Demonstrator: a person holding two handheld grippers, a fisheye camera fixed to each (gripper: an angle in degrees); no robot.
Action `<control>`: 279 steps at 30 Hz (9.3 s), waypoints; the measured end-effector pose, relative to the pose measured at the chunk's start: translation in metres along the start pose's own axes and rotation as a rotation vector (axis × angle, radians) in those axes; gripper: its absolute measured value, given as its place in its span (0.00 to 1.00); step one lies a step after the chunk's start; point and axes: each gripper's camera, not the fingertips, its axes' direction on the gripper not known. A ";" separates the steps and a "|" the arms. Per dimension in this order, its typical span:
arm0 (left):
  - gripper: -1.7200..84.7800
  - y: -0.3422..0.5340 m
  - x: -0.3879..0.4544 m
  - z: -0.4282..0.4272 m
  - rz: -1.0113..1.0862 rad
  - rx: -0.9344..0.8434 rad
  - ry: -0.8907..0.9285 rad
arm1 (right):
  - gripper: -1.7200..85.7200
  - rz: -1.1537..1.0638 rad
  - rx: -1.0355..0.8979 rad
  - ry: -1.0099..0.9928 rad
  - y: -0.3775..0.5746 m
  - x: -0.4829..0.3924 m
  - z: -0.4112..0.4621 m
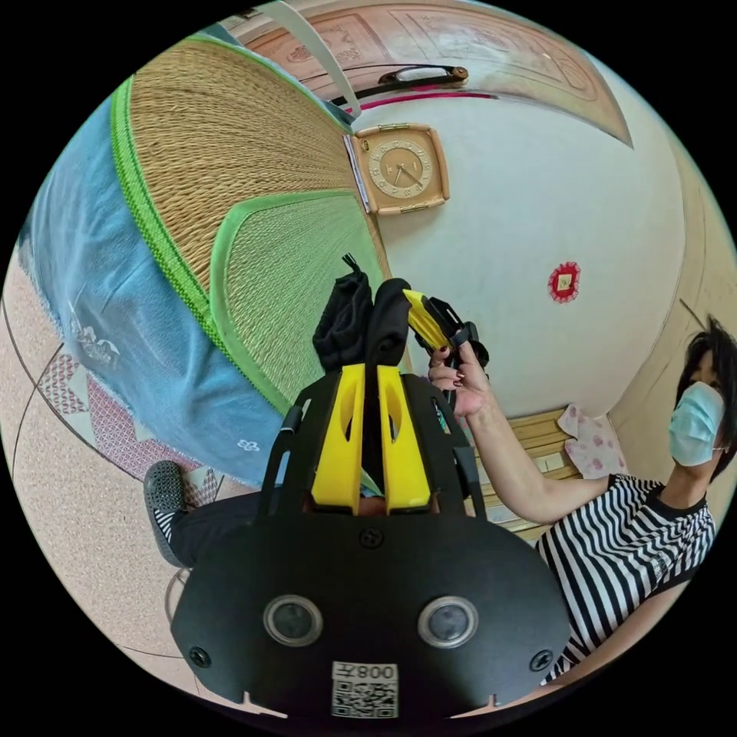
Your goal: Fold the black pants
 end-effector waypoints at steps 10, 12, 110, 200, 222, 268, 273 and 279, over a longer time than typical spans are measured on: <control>0.02 -0.017 0.052 -0.019 0.175 -0.012 -0.050 | 0.02 -0.188 -0.049 0.093 -0.014 -0.004 0.028; 0.02 -0.026 0.064 -0.010 0.232 -0.041 -0.104 | 0.02 -0.189 -0.070 0.177 -0.023 0.000 0.040; 0.02 0.014 0.089 0.120 0.101 -0.642 -0.079 | 0.07 0.364 0.086 -0.513 0.265 0.230 -0.304; 0.10 -0.054 0.103 0.503 0.018 -0.401 0.015 | 0.03 0.135 0.433 -0.651 0.552 -0.081 -0.494; 0.10 0.219 0.218 1.265 0.456 -1.114 0.337 | 0.04 0.101 1.238 -0.030 0.872 -0.132 -0.891; 0.02 0.470 -0.117 1.710 1.131 -1.076 -0.287 | 0.02 0.612 0.921 0.651 0.924 -0.201 -0.878; 0.02 0.476 -0.138 1.706 1.117 -1.134 -0.188 | 0.02 0.593 0.937 0.632 0.936 -0.224 -0.880; 0.04 0.529 -0.165 1.675 1.178 -1.338 0.051 | 0.03 0.589 1.170 0.390 0.994 -0.237 -0.889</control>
